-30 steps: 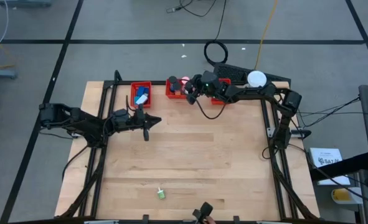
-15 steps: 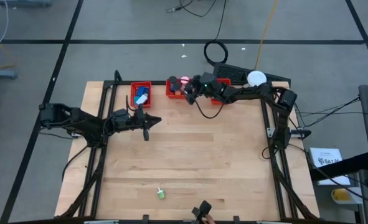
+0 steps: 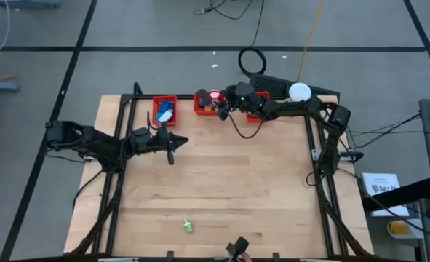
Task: Pick & Place Office items
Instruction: Put the white hourglass into the middle orange basket
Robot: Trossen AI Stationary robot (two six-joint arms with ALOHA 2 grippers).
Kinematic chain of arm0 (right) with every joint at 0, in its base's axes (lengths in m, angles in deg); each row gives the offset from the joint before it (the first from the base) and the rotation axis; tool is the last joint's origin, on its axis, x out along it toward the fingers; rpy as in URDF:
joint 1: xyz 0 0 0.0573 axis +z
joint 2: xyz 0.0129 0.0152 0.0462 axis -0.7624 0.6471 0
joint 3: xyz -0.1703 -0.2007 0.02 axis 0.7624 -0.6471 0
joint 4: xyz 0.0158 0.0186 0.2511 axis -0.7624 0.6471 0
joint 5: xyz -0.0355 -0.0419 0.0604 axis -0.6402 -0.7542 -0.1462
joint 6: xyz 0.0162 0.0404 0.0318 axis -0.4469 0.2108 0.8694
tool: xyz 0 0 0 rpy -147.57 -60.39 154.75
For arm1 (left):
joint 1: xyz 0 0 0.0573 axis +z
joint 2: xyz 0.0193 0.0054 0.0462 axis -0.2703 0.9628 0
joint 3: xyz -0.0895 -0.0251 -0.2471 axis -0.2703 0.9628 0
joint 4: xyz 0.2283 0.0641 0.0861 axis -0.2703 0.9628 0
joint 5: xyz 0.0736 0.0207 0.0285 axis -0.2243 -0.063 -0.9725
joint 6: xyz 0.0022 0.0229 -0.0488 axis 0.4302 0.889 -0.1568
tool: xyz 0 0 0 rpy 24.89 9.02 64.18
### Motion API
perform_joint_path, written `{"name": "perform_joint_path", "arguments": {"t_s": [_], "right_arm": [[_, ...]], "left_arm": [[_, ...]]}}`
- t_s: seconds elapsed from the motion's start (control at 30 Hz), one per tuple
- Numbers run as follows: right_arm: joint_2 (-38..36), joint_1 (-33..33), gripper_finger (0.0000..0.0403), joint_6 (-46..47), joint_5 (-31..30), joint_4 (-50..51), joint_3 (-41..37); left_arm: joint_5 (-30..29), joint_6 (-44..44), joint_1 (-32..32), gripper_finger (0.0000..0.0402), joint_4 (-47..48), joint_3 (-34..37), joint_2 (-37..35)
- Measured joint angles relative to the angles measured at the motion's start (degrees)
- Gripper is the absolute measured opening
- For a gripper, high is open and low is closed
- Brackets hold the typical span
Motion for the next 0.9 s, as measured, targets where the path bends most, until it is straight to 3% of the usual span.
{"name": "perform_joint_path", "arguments": {"t_s": [0.3, 0.73, 0.9], "right_arm": [[-10.2, 1.6, 0.0225, -2.0, -0.1, 8.8, 0.1], [-11.7, 2.2, 0.0012, -2.2, 0.1, 23.1, 0.1], [-10.5, 2.3, 0.0015, -2.3, 1.0, 24.6, -1.1]], "left_arm": [[0.0, 0.0, 0.0, 0.0031, 0.0, 0.0, 0.0], [0.0, 0.1, 0.0, 0.0031, -0.1, 0.0, 0.0], [0.0, 0.1, 0.0, 0.0031, -0.1, 0.0, 0.0]]}}
